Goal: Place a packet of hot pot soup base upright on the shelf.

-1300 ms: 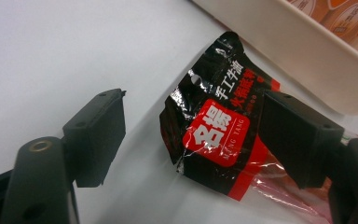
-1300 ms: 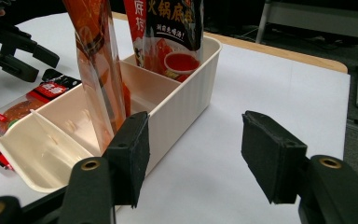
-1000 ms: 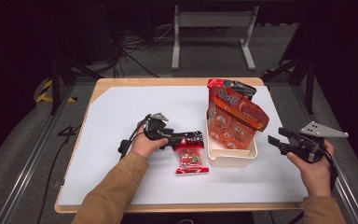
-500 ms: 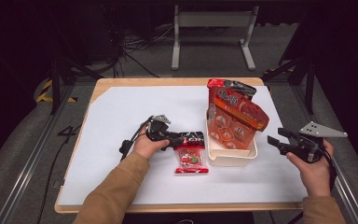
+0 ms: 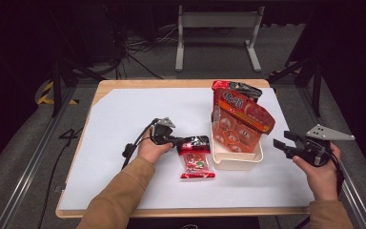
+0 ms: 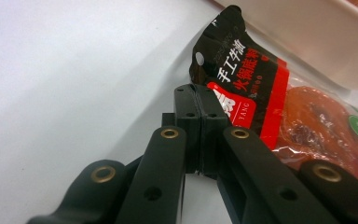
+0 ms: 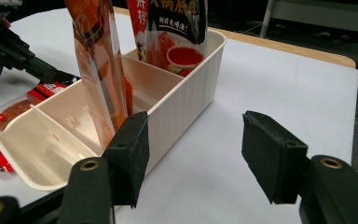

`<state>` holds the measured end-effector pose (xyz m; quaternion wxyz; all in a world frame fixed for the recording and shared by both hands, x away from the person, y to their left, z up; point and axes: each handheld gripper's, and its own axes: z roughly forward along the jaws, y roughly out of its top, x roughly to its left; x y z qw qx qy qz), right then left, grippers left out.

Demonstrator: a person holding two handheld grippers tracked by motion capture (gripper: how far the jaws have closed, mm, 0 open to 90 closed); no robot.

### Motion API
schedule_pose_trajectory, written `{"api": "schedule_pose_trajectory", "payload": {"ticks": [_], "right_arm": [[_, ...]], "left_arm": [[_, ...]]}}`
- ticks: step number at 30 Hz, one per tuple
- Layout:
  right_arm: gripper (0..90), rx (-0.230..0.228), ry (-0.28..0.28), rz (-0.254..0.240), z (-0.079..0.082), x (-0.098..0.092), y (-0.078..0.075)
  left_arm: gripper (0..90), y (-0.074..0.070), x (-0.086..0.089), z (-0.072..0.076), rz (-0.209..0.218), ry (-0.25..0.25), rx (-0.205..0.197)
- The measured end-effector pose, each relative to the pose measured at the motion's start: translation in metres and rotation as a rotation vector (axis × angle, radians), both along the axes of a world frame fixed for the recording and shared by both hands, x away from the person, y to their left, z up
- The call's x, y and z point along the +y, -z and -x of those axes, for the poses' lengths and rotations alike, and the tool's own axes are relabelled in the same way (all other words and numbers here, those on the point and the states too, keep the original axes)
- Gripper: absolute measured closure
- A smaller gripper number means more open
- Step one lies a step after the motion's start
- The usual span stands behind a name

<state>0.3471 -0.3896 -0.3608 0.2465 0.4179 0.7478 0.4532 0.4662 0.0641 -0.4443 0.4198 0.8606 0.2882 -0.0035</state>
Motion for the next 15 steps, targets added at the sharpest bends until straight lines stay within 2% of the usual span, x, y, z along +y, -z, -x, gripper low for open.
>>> {"api": "schedule_pose_trajectory", "payload": {"ticks": [5, 7, 15], "right_arm": [[42.5, 0.002, 0.001, -0.001, 0.0, 0.0, 0.0], [42.7, 0.001, 0.001, 0.0, 0.0, 0.0, 0.0], [43.2, 0.003, -0.006, 0.007, -0.001, -0.001, 0.001]], "left_arm": [[90.0, -0.006, 0.002, 0.003, 0.01, 0.007, -0.025], [90.0, -0.013, 0.005, 0.006, 0.027, 0.012, -0.031], [90.0, -0.04, 0.013, 0.021, 0.067, 0.045, -0.106]]}}
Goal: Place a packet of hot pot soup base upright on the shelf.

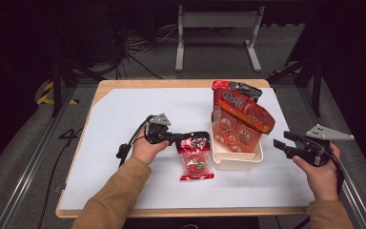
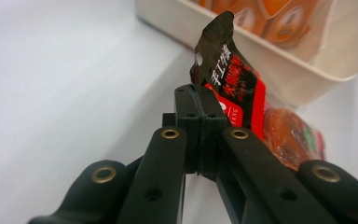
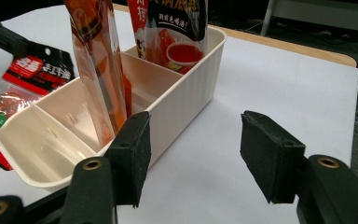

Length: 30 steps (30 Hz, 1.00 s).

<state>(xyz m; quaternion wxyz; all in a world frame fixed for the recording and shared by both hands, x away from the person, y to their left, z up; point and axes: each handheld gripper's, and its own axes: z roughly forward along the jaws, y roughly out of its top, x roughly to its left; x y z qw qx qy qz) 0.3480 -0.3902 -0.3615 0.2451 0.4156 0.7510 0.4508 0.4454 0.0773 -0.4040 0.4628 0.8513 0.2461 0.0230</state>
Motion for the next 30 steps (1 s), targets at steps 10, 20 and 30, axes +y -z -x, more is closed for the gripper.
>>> {"api": "schedule_pose_trajectory", "payload": {"ticks": [10, 20, 30], "right_arm": [[43.5, -0.001, -0.006, 0.003, -0.001, 0.001, 0.001], [43.8, 0.015, -0.003, 0.008, -0.005, 0.0, 0.005], [43.8, 0.05, 0.01, 0.007, -0.011, -0.003, 0.018]], "left_arm": [[90.0, -0.037, 0.004, 0.028, 0.04, 0.062, -0.108], [90.0, -0.068, 0.001, 0.053, 0.039, 0.136, -0.188], [90.0, -0.092, 0.007, 0.058, 0.071, 0.142, -0.222]]}}
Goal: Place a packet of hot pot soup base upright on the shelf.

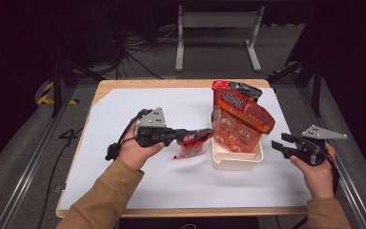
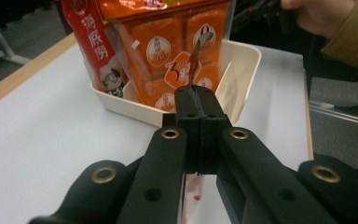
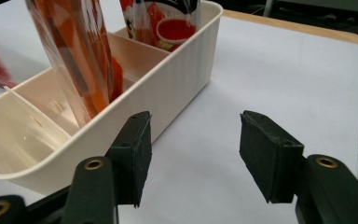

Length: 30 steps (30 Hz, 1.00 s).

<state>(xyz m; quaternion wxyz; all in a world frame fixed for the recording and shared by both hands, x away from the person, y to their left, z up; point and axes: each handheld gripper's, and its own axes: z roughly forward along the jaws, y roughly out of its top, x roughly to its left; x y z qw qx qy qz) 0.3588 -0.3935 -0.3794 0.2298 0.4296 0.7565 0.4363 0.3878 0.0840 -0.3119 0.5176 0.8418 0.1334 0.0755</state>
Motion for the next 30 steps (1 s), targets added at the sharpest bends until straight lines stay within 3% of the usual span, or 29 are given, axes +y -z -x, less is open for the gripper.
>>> {"api": "schedule_pose_trajectory", "payload": {"ticks": [16, 30], "right_arm": [[43.3, 0.055, 0.013, -0.002, -0.007, -0.002, 0.017], [43.2, 0.057, 0.019, -0.011, -0.006, -0.005, 0.019]], "left_arm": [[90.0, -0.04, -0.009, 0.008, 0.04, 0.06, -0.062], [90.0, -0.052, -0.03, 0.007, 0.078, 0.121, -0.121]]}}
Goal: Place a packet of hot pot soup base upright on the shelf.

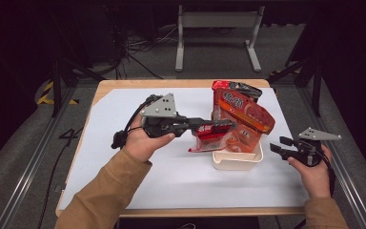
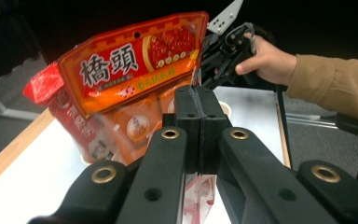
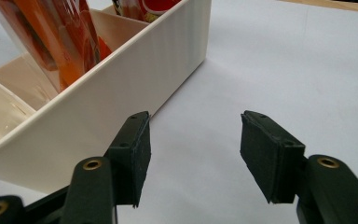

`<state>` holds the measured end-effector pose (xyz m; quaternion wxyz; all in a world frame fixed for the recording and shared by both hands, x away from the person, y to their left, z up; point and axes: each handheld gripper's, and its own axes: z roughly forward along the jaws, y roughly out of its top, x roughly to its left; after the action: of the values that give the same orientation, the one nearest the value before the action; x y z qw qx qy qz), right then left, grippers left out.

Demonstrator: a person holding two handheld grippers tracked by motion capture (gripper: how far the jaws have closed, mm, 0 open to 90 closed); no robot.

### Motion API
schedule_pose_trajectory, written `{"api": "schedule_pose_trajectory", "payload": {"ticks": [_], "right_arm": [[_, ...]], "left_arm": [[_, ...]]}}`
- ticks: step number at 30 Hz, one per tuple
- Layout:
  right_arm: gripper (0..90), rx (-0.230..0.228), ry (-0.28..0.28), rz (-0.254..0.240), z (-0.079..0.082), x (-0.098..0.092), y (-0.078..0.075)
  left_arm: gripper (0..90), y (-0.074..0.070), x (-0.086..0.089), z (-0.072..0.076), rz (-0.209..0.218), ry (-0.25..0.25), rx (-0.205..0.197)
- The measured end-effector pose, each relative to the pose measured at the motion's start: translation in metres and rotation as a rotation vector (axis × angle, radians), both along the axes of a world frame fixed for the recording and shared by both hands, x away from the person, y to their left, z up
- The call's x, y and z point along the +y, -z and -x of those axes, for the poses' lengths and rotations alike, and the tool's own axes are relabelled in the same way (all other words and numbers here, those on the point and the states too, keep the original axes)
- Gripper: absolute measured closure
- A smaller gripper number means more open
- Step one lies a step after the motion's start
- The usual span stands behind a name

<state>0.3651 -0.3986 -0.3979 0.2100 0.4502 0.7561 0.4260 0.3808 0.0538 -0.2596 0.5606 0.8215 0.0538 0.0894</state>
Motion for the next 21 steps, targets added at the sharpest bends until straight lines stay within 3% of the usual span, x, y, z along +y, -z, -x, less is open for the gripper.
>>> {"api": "schedule_pose_trajectory", "payload": {"ticks": [8, 21], "right_arm": [[43.0, -0.001, 0.0, 0.0, -0.001, -0.002, 0.001], [43.0, 0.007, 0.014, -0.009, 0.0, -0.008, 0.003]], "left_arm": [[90.0, 0.001, -0.018, -0.005, 0.043, 0.038, -0.015], [90.0, 0.01, -0.047, -0.014, 0.059, 0.081, -0.03]]}}
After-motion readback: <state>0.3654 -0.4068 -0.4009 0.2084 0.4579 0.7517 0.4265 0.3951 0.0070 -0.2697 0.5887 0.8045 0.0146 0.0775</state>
